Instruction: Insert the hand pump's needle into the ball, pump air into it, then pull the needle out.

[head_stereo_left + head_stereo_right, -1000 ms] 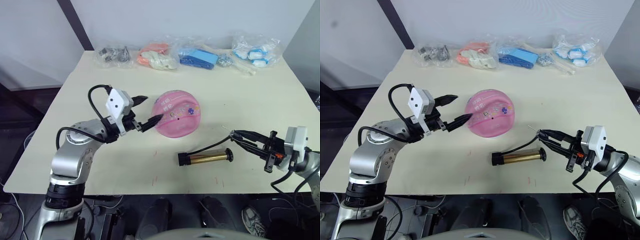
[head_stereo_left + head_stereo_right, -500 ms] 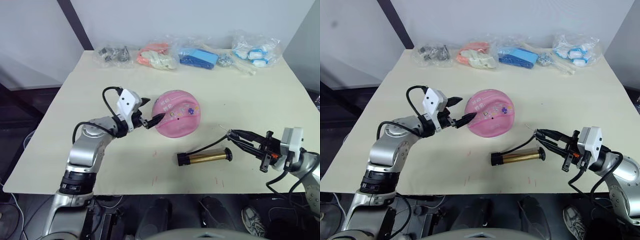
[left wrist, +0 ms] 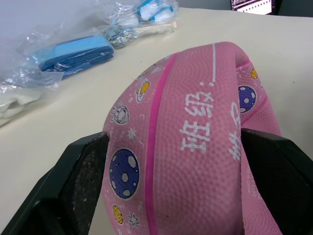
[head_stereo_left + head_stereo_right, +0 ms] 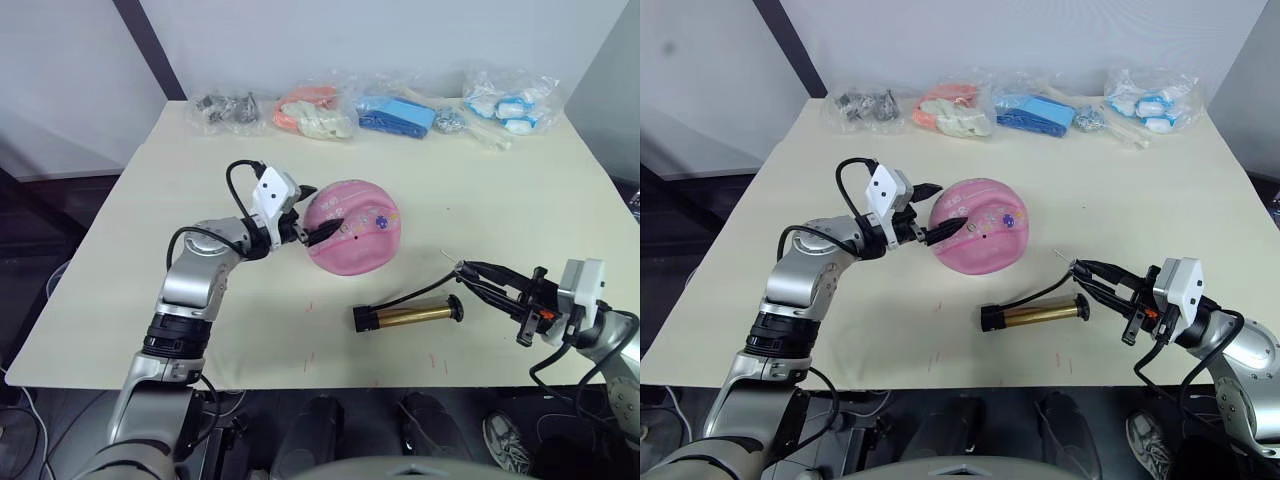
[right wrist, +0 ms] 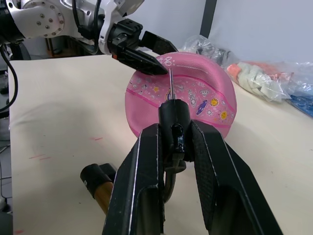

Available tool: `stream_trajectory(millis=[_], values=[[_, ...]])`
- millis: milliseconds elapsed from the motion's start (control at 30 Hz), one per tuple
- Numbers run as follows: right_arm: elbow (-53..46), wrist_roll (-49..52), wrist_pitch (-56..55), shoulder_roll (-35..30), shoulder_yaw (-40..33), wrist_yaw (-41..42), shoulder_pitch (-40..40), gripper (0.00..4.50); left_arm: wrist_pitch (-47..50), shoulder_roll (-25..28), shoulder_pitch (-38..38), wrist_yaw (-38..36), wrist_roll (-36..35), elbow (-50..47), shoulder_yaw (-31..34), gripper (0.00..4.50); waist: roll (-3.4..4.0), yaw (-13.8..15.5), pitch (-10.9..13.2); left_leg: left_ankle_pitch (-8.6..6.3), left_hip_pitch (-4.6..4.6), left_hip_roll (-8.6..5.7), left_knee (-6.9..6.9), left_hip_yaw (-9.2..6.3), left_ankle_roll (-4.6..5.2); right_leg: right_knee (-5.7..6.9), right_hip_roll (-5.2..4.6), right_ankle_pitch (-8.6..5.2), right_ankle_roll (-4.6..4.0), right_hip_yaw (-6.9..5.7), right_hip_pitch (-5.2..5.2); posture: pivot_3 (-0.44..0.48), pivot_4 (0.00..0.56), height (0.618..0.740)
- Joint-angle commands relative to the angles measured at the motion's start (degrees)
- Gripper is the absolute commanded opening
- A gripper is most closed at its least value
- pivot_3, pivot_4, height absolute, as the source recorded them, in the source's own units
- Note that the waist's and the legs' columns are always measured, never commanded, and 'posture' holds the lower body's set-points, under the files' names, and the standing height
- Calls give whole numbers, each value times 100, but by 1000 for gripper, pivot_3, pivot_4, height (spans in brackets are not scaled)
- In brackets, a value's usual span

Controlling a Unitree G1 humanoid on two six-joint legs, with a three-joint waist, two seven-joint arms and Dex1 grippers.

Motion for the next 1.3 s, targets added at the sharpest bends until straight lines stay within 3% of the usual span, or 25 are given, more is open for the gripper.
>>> stream_trajectory(millis=[33,167,233,500,1167,1300], values=[[-230,69,-141,12,-29,20,8,294,-239,20,-100,-72,80,-17,8,4480,0,-1,0,0,0,0,0,1,0,0,0,0,0,0,0,0,150,736],[-236,133,-85,24,-41,-2,39,294,-260,11,-43,-105,100,-27,-3,4480,0,0,0,0,0,0,0,0,0,0,0,0,0,0,0,0,150,736],[-230,138,-82,11,-41,19,50,294,-231,98,-43,-165,188,-40,-72,3985,0,-1,0,0,0,0,0,0,0,0,0,0,0,0,0,0,150,736],[-167,134,-108,3,-58,88,49,294,365,630,-354,-650,446,-153,-412,3985,0,-11,0,-1,1,0,0,2,1,2,2,0,0,0,0,0,150,736],[-154,82,-179,85,-30,92,96,294,1440,982,-632,-847,785,-483,-799,3985,0,-18,0,0,2,1,0,1,1,4,3,0,0,1,0,0,150,736],[-128,75,-185,89,-19,90,70,294,1614,878,-657,-745,743,-537,-759,2636,0,-17,0,0,2,1,0,1,1,4,3,0,0,1,0,0,150,736]])
